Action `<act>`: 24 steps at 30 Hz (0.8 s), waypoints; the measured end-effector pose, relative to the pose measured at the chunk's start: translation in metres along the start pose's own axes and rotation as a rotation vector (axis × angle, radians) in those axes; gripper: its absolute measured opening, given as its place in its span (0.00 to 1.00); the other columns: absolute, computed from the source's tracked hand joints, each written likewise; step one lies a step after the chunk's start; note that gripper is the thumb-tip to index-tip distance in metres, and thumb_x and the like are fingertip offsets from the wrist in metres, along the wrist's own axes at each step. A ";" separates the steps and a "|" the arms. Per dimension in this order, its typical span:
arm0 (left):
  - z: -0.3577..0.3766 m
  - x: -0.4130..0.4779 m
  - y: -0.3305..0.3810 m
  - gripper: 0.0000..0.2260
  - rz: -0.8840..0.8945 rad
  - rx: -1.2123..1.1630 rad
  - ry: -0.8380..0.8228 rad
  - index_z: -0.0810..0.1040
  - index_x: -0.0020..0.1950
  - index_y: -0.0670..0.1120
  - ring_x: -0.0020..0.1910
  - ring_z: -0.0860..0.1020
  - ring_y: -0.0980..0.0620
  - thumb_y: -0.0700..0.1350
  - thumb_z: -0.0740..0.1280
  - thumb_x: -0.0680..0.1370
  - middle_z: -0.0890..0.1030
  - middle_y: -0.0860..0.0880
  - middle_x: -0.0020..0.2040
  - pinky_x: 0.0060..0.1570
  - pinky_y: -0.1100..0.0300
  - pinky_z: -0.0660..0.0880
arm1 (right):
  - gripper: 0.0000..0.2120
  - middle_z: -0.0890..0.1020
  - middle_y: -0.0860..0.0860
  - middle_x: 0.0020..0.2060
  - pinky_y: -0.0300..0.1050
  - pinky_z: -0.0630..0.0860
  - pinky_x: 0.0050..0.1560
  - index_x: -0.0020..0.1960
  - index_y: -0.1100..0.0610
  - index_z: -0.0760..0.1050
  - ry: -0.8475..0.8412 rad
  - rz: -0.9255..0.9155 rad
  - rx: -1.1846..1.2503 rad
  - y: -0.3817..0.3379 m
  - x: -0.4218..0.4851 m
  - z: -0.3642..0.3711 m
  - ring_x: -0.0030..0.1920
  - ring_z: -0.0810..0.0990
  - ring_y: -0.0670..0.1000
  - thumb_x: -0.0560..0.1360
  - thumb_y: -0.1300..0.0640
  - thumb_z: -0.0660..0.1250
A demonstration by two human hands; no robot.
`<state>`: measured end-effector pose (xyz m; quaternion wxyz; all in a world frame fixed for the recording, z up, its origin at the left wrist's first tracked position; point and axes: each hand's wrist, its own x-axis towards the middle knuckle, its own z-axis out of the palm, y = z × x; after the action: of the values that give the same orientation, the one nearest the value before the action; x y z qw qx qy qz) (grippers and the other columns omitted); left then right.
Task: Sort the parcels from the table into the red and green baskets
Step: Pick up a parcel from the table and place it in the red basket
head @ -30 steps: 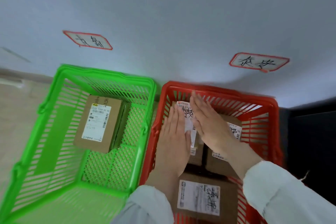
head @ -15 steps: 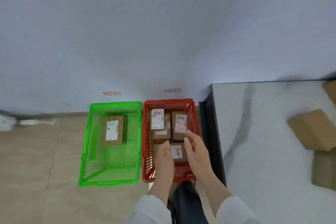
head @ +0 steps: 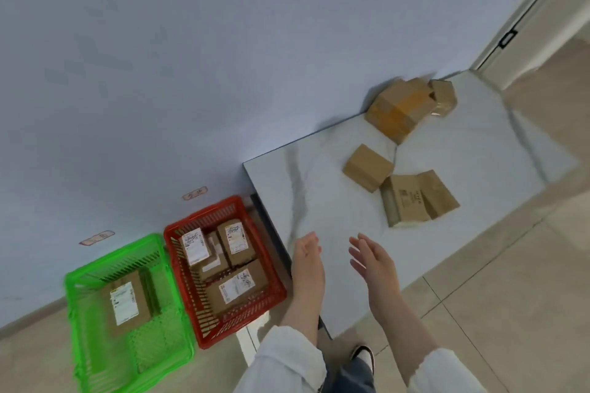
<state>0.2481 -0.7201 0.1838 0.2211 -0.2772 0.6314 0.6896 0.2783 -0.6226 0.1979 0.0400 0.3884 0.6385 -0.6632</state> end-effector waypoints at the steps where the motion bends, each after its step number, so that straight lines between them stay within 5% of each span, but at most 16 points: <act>1: 0.022 -0.005 0.000 0.14 0.016 0.030 -0.031 0.72 0.63 0.44 0.61 0.75 0.46 0.47 0.53 0.82 0.76 0.46 0.59 0.64 0.53 0.68 | 0.16 0.78 0.52 0.59 0.49 0.72 0.62 0.66 0.59 0.70 0.026 0.009 0.059 -0.006 0.004 -0.019 0.59 0.76 0.53 0.80 0.55 0.58; 13: 0.295 -0.055 -0.013 0.09 0.051 0.146 -0.192 0.71 0.54 0.49 0.58 0.75 0.50 0.46 0.52 0.82 0.76 0.48 0.57 0.62 0.53 0.68 | 0.11 0.80 0.52 0.54 0.47 0.74 0.58 0.60 0.58 0.72 0.136 0.021 0.403 -0.063 0.087 -0.271 0.58 0.78 0.53 0.79 0.56 0.60; 24: 0.435 0.000 0.029 0.13 0.089 0.140 -0.166 0.72 0.61 0.46 0.57 0.75 0.52 0.47 0.52 0.82 0.76 0.48 0.61 0.62 0.56 0.68 | 0.12 0.78 0.52 0.57 0.46 0.73 0.58 0.61 0.58 0.71 0.086 0.000 0.430 -0.136 0.203 -0.356 0.59 0.77 0.53 0.79 0.56 0.60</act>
<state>0.1844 -0.2911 0.2268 0.2607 -0.1748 0.6692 0.6735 0.2277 -0.1954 0.2356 -0.0708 0.4158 0.4835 -0.7670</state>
